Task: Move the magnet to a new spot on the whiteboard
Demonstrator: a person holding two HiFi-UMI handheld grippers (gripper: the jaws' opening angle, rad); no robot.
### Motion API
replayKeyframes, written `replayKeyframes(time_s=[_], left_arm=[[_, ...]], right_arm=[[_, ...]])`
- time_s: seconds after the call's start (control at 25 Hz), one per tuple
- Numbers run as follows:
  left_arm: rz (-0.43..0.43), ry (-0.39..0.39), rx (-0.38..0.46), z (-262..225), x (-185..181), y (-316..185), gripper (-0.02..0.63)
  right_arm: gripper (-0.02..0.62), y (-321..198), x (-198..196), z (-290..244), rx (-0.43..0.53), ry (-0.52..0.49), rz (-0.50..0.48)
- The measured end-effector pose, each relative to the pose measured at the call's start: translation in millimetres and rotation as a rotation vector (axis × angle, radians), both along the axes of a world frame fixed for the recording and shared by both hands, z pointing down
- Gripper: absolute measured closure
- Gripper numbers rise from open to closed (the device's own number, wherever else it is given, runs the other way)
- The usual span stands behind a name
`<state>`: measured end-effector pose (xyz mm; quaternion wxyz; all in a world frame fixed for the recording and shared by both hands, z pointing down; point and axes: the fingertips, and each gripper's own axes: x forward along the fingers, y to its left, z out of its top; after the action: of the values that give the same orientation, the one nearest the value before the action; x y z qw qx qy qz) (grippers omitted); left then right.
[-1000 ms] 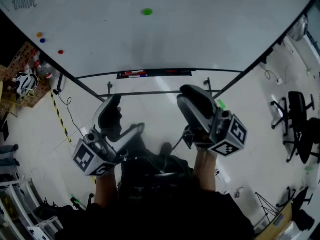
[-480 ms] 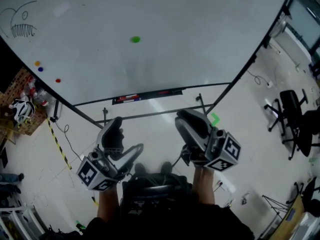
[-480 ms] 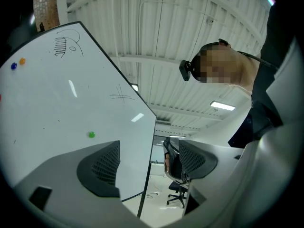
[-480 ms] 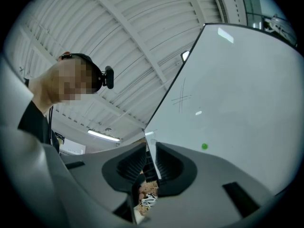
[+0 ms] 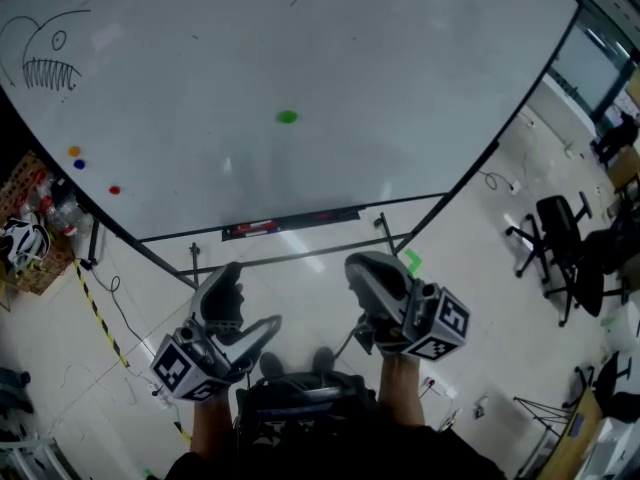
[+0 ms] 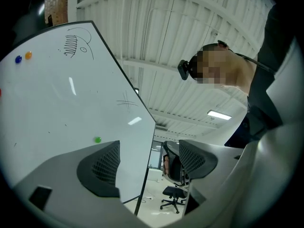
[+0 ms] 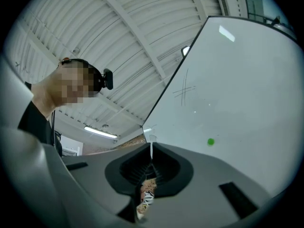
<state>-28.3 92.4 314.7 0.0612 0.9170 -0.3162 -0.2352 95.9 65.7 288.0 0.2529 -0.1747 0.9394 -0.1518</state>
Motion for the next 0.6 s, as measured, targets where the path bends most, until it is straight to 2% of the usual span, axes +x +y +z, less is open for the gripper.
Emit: replayKeyframes(time_s=[0.32, 0.6], left_arm=[[0.01, 0.064, 0.009, -6.9, -18.3, -7.9, 0.224], [-0.004, 0.054, 0.007, -7.7, -17.9, -10.8, 0.224]], right_arm=[[0.575, -5.9, -7.2, -0.5, -0.015, 0.014, 0.035], [0.577, -5.2, -7.2, -6.6, 0.008, 0.017, 0.026]])
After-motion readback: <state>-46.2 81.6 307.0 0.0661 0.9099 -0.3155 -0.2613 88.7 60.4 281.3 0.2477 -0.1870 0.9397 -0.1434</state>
